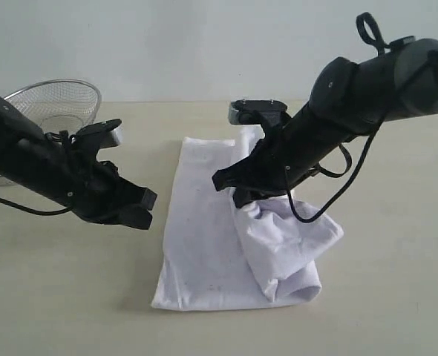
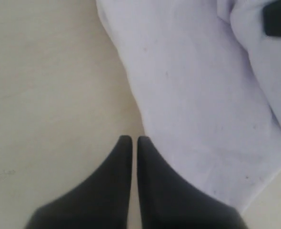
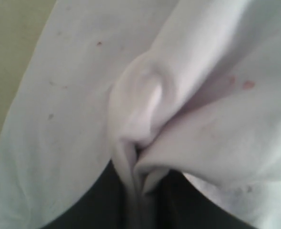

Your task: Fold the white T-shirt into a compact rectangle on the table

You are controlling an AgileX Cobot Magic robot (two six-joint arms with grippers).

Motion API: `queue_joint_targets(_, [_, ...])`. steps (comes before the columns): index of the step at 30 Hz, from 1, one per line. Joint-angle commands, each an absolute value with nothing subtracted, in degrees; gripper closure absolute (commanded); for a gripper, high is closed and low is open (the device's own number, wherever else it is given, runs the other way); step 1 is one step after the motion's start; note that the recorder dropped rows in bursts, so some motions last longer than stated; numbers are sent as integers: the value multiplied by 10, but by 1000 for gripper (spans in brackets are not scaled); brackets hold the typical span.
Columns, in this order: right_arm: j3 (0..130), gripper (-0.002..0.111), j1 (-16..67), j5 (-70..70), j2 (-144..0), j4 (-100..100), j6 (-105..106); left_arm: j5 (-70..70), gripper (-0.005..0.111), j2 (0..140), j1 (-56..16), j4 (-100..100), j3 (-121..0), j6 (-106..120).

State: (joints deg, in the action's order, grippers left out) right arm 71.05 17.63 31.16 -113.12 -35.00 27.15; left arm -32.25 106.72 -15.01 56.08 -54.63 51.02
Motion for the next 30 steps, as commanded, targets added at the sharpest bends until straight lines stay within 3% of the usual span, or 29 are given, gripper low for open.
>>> queue_joint_targets(1, [728, 108, 185, 290, -1133, -355, 264, -329, 102, 1068, -152, 569, -547, 514])
queue_joint_targets(19, [751, 107, 206, 314, -1172, -355, 279, -330, 102, 1068, -158, 587, -547, 527])
queue_joint_targets(22, [761, 93, 212, 314, -1172, -353, 281, -330, 102, 1074, -166, 589, -547, 531])
queue_joint_targets(27, [778, 45, 212, 315, -1172, -353, 265, -332, 102, 1084, -172, 594, -547, 538])
queue_joint_targets(30, [791, 36, 212, 349, -1167, -349, 242, -330, 102, 1084, -172, 594, -547, 538])
